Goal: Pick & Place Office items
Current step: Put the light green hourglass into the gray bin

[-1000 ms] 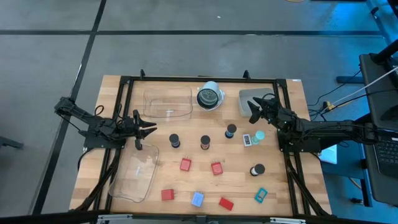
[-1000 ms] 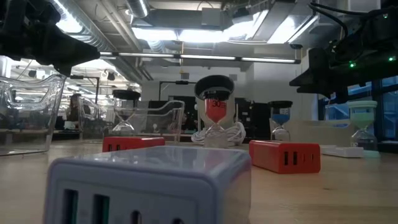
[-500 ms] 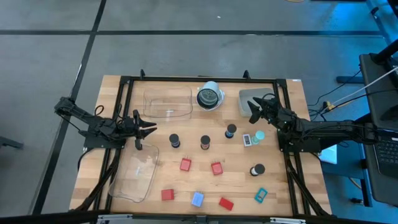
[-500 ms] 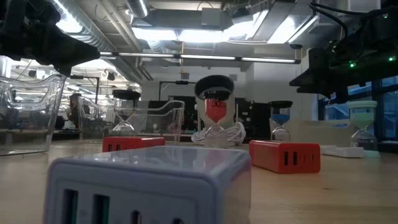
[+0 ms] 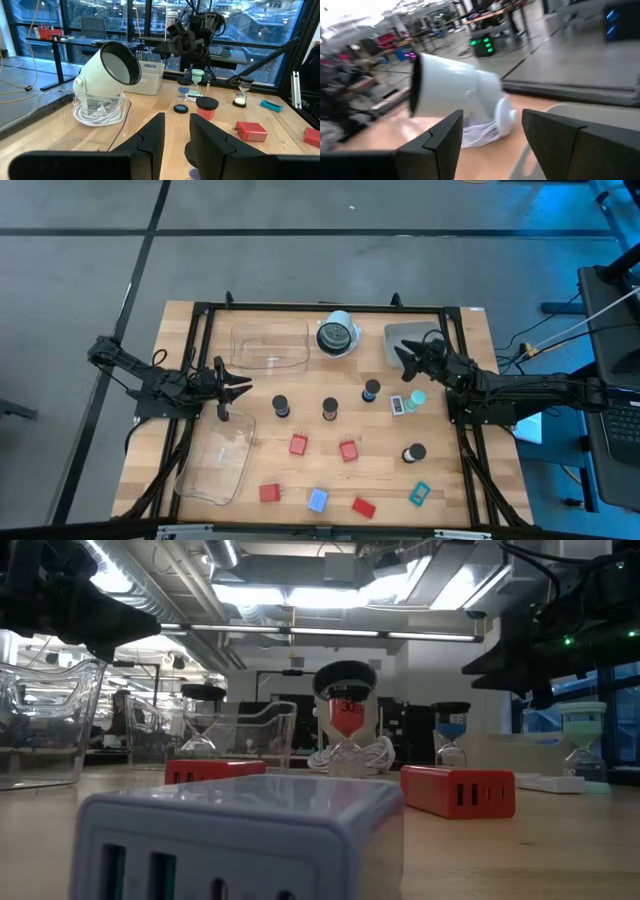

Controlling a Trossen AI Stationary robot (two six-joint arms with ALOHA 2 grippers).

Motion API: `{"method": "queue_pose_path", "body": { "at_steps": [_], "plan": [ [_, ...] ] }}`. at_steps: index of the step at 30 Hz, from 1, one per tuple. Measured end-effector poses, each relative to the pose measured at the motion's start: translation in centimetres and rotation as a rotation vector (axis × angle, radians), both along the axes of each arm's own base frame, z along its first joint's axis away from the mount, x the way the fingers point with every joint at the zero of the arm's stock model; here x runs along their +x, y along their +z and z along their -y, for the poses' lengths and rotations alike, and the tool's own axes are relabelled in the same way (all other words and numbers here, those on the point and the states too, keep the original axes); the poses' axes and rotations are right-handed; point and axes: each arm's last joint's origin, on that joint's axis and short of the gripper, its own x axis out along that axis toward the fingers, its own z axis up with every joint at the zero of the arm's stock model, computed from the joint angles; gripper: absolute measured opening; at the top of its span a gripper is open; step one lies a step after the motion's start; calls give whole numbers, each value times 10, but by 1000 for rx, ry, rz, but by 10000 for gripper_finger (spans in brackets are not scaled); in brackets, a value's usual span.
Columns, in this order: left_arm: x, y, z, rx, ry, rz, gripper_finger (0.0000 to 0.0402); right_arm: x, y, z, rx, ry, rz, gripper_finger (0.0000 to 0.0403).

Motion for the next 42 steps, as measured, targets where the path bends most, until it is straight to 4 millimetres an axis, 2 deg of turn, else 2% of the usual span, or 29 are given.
{"method": "queue_pose_path", "body": {
  "at_steps": [7,10,13,20,23,26,32,42],
  "plan": [
    [0,0,0,0,0,0,86,2,0,-3,76,103,47,208],
    [0,0,0,0,0,0,86,6,8,-3,78,155,40,213],
    [0,0,0,0,0,0,86,13,30,-4,101,227,-9,234],
    [0,0,0,0,0,0,86,8,84,-7,265,253,-359,313],
    [0,0,0,0,2,0,86,3,112,-11,345,283,-416,328],
    [0,0,0,0,2,0,86,-1,124,-15,440,271,-476,331],
    [0,0,0,0,2,0,86,7,119,-24,633,309,-498,332],
    [0,0,0,0,3,0,86,21,93,-37,722,315,-792,332]
  ]
}}
